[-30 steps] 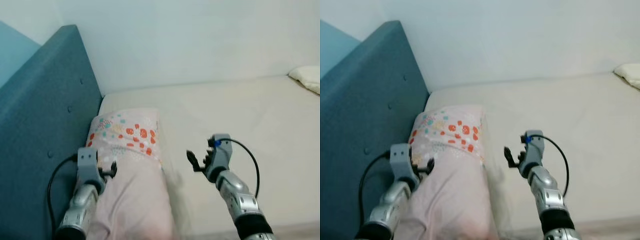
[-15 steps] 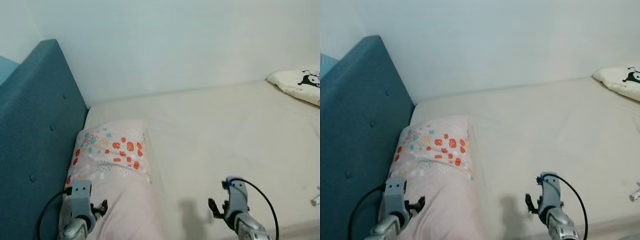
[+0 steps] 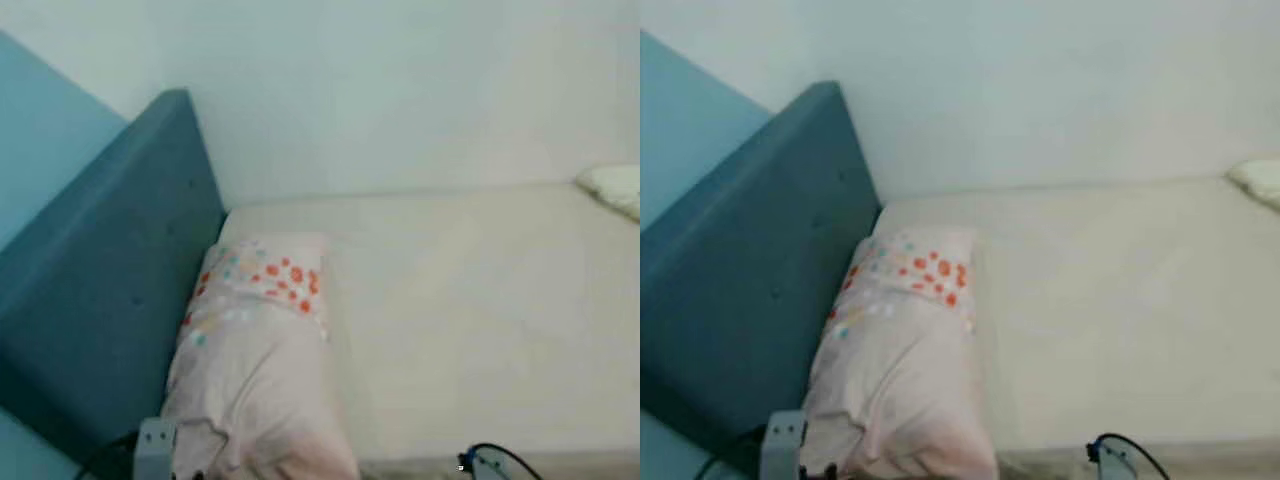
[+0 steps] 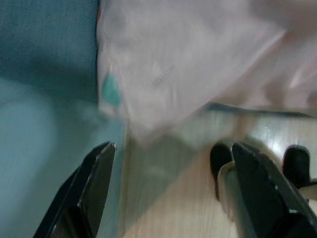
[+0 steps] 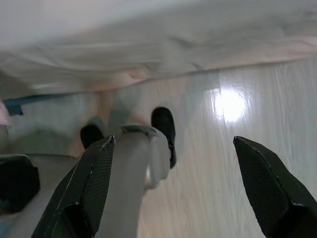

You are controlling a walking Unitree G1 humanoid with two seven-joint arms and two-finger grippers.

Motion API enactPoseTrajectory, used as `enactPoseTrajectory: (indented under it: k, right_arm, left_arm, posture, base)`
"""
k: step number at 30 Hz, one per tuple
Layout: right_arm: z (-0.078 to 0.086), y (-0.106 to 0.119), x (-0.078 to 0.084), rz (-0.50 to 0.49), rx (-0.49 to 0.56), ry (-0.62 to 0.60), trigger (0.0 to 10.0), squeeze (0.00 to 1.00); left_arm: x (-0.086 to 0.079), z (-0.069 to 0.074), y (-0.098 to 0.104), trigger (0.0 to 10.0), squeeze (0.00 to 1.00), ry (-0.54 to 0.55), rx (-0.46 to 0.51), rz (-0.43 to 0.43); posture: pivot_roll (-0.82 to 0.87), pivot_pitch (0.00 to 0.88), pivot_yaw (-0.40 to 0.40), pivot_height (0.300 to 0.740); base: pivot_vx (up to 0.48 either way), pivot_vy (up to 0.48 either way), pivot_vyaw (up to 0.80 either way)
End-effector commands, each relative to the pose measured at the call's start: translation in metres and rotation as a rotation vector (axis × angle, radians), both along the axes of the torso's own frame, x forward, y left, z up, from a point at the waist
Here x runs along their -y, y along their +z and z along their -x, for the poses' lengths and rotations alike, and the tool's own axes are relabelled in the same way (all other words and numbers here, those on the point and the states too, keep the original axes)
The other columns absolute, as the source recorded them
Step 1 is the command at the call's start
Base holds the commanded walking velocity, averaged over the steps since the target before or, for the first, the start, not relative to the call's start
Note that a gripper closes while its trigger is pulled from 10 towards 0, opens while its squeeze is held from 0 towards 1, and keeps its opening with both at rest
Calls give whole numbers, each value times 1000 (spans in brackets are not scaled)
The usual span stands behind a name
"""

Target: Clean up the room

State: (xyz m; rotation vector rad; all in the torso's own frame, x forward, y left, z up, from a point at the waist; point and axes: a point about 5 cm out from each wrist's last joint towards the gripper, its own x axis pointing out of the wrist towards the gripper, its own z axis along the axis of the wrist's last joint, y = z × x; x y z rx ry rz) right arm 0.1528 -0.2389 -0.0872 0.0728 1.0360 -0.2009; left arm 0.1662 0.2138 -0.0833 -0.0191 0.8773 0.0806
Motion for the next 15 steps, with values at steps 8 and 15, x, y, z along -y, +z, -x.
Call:
enactPoseTrajectory:
  k: [8,15]
  right_arm:
    - [30,-12,-3,-18,-96,-40,10000,0]
    - [37,-16,-7,-23,-135,-42,10000,0]
  left_arm:
    - [-7,19,-9,10000,0,-33,-119,-9]
    - [-1,21,-12,10000,0,-91,-179,-52]
  posture:
    - [-71,24,67,740]
    - [-68,28,71,740]
  base:
    - [0,0,0]
    - [0,-464,0]
